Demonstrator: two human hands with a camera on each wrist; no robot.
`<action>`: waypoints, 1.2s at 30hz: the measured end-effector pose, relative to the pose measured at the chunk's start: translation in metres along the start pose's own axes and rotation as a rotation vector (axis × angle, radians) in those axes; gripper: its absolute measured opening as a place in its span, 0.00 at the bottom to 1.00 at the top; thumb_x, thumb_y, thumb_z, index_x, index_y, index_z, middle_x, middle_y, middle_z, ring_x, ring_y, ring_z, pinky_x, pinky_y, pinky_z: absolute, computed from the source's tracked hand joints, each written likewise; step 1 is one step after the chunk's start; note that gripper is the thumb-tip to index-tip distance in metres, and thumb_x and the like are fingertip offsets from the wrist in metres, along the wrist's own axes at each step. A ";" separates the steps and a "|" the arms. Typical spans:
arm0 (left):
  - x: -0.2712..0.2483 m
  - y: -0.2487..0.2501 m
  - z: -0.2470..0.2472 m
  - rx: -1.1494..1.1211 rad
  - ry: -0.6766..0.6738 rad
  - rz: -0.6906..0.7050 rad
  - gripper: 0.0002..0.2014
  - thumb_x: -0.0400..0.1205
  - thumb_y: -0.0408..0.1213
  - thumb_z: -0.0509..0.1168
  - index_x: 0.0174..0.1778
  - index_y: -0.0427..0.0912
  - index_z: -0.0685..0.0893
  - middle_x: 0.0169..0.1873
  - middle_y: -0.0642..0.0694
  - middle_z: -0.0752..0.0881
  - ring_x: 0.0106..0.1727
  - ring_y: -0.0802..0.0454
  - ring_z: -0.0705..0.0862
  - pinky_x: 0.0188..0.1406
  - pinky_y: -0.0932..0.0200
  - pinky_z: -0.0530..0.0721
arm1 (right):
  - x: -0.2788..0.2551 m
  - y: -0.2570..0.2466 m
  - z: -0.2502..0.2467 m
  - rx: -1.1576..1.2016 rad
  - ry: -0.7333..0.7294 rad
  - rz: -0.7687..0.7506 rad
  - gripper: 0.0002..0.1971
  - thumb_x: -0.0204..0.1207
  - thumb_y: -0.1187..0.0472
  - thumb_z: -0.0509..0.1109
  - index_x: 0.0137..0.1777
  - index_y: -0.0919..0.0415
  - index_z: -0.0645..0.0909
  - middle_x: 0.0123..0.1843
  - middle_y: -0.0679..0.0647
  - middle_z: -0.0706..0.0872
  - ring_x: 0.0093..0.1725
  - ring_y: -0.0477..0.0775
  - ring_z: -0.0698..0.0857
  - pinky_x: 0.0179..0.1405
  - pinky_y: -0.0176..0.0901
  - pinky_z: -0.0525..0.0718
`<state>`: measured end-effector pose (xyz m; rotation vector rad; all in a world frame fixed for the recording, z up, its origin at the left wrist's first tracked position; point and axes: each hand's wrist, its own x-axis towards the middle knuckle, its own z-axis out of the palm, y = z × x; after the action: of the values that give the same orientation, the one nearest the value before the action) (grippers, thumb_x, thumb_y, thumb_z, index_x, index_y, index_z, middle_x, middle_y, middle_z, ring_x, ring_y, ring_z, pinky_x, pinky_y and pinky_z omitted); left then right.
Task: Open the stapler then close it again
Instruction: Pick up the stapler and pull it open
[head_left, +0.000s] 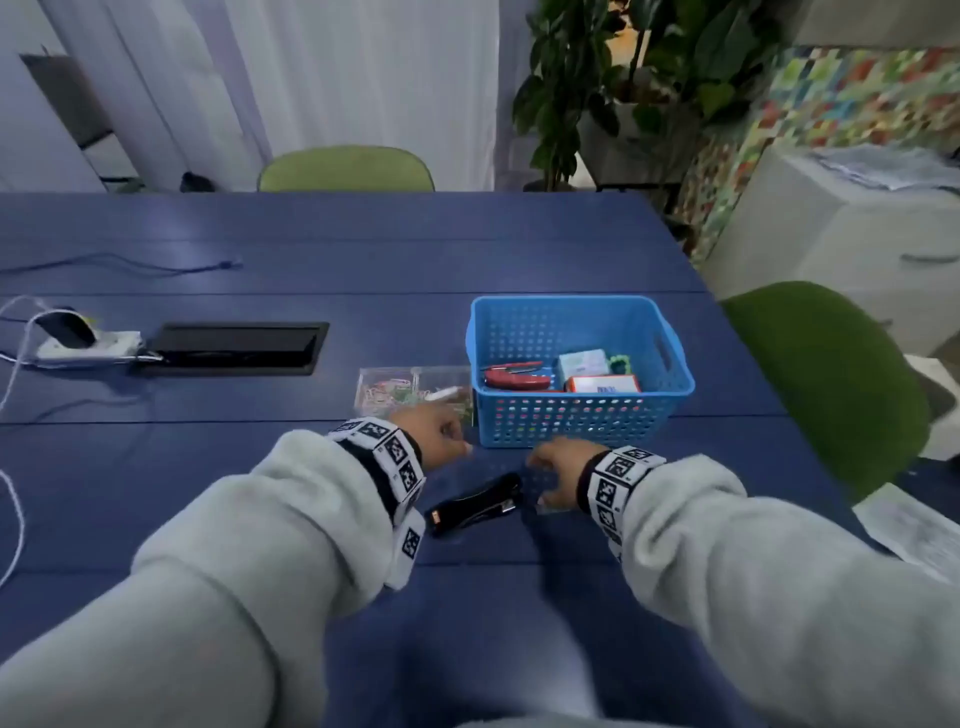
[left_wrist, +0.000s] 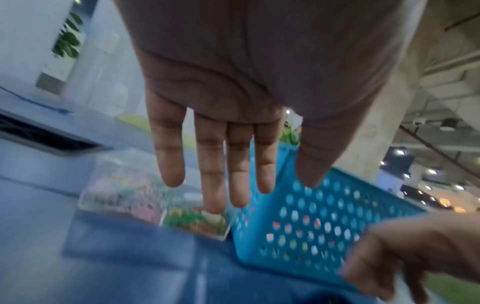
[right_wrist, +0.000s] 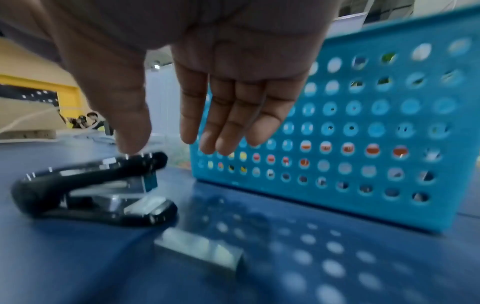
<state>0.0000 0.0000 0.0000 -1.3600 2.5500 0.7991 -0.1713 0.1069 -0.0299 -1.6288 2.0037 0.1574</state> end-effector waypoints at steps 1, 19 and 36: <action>0.005 0.001 0.008 0.002 -0.055 -0.008 0.12 0.75 0.48 0.69 0.50 0.46 0.84 0.45 0.49 0.83 0.51 0.47 0.82 0.51 0.57 0.78 | 0.006 0.000 0.004 0.002 -0.012 0.007 0.25 0.65 0.56 0.75 0.64 0.55 0.76 0.65 0.58 0.82 0.64 0.61 0.81 0.64 0.47 0.79; 0.014 0.006 0.063 0.019 -0.208 0.093 0.16 0.70 0.39 0.71 0.54 0.49 0.81 0.54 0.44 0.87 0.56 0.43 0.84 0.50 0.55 0.80 | 0.058 -0.005 0.038 -0.056 -0.141 -0.044 0.24 0.64 0.51 0.76 0.61 0.50 0.77 0.61 0.58 0.80 0.61 0.63 0.79 0.61 0.51 0.79; -0.037 -0.091 0.026 -0.284 0.083 -0.101 0.12 0.68 0.36 0.76 0.40 0.55 0.82 0.38 0.54 0.82 0.43 0.51 0.81 0.48 0.61 0.74 | 0.049 0.005 0.039 0.022 -0.078 -0.039 0.19 0.65 0.51 0.77 0.54 0.57 0.79 0.48 0.49 0.72 0.51 0.55 0.77 0.52 0.43 0.77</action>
<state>0.0917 -0.0008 -0.0436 -1.6194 2.4760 1.1430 -0.1681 0.0816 -0.0878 -1.6222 1.9074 0.1803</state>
